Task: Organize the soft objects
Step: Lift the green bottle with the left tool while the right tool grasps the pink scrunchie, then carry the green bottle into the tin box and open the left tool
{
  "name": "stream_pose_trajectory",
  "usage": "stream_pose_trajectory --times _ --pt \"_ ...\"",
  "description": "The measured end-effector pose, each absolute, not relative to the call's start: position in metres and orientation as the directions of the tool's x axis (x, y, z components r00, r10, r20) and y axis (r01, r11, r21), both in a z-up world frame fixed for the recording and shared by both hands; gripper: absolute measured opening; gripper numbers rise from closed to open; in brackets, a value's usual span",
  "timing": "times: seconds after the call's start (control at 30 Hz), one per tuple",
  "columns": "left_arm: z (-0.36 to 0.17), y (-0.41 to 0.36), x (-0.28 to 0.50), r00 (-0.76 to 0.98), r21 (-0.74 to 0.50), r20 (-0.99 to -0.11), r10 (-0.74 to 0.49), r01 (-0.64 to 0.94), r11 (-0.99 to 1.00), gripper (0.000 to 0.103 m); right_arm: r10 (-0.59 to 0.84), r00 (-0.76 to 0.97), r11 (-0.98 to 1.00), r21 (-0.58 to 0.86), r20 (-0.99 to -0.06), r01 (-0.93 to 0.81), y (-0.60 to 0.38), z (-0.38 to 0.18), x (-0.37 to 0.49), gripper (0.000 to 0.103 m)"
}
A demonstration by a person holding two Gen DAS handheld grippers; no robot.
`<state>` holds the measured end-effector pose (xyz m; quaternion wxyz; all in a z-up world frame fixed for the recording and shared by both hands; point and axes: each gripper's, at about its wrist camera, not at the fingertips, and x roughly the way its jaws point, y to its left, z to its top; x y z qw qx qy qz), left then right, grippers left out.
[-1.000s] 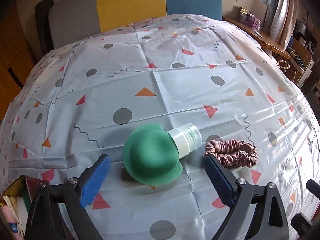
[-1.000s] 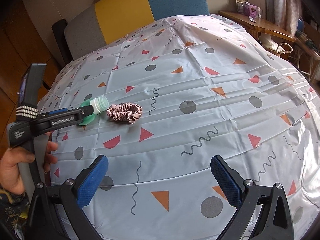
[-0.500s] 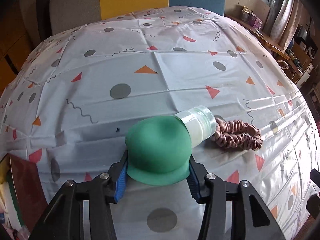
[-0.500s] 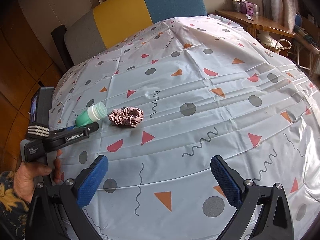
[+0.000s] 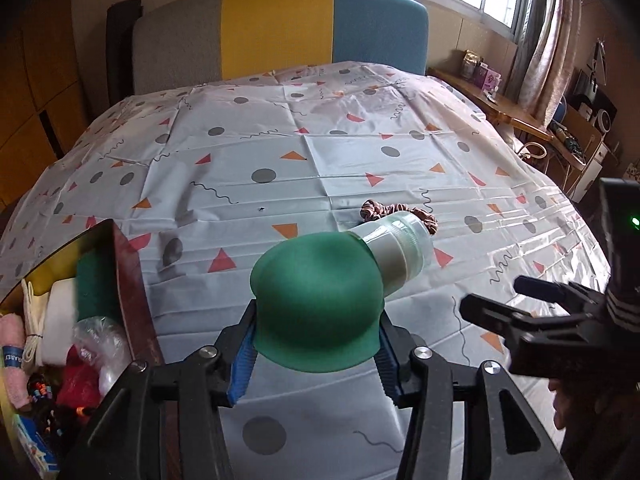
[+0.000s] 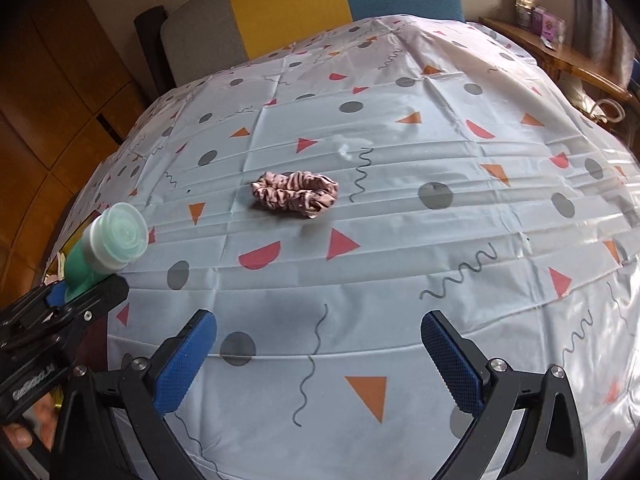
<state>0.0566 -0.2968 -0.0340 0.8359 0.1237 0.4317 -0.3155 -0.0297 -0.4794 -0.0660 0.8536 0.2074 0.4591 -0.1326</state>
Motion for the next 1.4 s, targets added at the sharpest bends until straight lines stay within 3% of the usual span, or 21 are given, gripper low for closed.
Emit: stream_pose_trajectory --times 0.47,0.53,0.57,0.6,0.63,0.77,1.1,1.4 --pt "0.000 -0.234 0.039 0.483 -0.097 -0.753 -0.446 0.589 0.803 0.052 -0.055 0.432 0.942 0.097 -0.900 0.322 -0.498 -0.096 0.105 0.102" --pt "0.002 -0.229 0.038 0.492 -0.098 -0.750 -0.442 0.579 0.810 0.052 -0.076 0.393 0.952 0.050 -0.916 0.301 -0.493 -0.106 0.112 0.071" --pt "0.003 -0.227 0.038 0.494 -0.098 -0.749 -0.441 0.576 0.812 0.052 -0.123 0.407 0.958 -0.001 -0.905 0.286 -0.487 -0.103 0.111 0.063" --pt "0.004 -0.224 0.038 0.500 -0.097 -0.747 -0.439 0.570 0.816 0.052 -0.100 0.415 0.963 0.017 -0.904 0.270 -0.484 -0.100 0.109 0.035" --pt "0.005 -0.222 0.037 0.505 -0.095 -0.745 -0.436 0.566 0.819 0.052 -0.097 0.417 0.963 0.019 -0.904 0.267 -0.481 -0.097 0.106 0.019" --pt "0.009 -0.214 0.033 0.524 -0.087 -0.733 -0.433 0.560 0.824 0.053 -0.110 0.403 0.972 -0.015 -0.909 0.233 -0.466 -0.097 0.084 0.019" --pt "0.026 -0.182 0.017 0.593 -0.058 -0.693 -0.410 0.521 0.851 0.053 0.016 0.403 0.984 0.086 -0.915 0.156 -0.421 -0.097 0.005 0.022" --pt "0.036 -0.155 0.004 0.628 -0.060 -0.665 -0.404 0.494 0.867 0.053 0.015 0.461 0.970 0.125 -0.887 0.209 -0.417 -0.100 -0.019 0.022"
